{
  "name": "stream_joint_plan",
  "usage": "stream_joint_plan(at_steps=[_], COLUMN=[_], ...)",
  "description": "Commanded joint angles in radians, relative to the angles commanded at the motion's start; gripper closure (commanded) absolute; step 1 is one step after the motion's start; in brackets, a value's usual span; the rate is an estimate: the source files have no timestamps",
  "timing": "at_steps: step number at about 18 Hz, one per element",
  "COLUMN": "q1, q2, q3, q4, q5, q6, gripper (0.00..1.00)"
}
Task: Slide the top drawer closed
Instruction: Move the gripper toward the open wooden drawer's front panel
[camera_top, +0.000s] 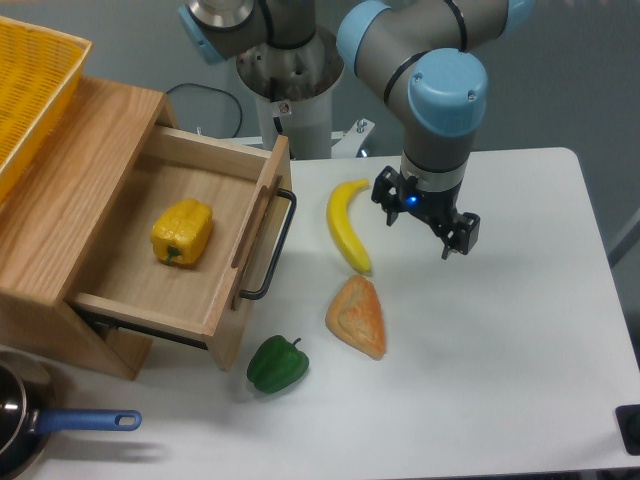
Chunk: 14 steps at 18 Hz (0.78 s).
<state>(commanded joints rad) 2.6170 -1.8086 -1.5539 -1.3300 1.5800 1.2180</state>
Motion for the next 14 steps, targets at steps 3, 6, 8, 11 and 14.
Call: stream_joint_plan(at_steps=[3,6,8,11,14], q1=[0.002,-0.002,0.002,0.009,0.018], q2=[0.002,-0.001,0.005,0.025,0.035], q3=[0.0,-0.003,-0.052,-0.077,-0.093], q4=[-0.002,0.0,0.015,0.015,0.008], q5=[0.005,0.005,0.006,0.012,0.006], q6=[0.008,0.002,-0.005,-0.043,-0.11], gripper=[0.0,0.0,0.0,0.0,0.0])
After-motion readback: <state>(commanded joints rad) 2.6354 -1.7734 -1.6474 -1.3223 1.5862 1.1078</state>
